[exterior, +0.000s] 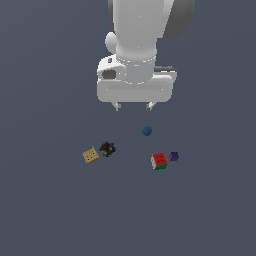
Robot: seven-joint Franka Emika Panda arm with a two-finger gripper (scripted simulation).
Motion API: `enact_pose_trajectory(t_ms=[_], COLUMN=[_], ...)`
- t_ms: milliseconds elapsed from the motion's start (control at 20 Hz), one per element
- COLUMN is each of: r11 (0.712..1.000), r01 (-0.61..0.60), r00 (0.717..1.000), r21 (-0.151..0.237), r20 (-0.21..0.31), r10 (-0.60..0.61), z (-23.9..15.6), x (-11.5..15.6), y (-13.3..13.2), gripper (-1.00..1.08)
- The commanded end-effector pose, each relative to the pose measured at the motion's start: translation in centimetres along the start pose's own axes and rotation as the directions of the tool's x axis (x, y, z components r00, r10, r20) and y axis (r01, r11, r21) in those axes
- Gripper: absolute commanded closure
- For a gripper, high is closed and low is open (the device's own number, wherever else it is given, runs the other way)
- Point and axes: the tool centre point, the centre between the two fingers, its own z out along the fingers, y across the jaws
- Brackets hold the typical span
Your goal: Pick up a designated object from a clutter of objects.
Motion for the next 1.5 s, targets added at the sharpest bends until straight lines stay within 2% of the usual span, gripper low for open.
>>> enact_pose_trajectory(t_ms=[0,500,800,1200,1450], r11=[1.000,0.998,0.998,0.998,0.981], r01=[0.000,0.058,0.045,-0.067,-0.196], r00=[1.000,0.998,0.999,0.998,0.980], r21=[0.000,-0.036,-0.033,-0.017,-0.002], r20=[0.000,0.016,0.015,0.014,0.014], r10=[0.000,-0.057,-0.044,0.067,0.196], z=[0.0,0.7,1.0,4.4,8.3], x=[0.0,-0.3,-0.2,0.3,0.6], y=[0.0,-0.2,0.0,1.4,3.2], gripper=[-0.92,-0.92,-0.92,-0.92,-0.92])
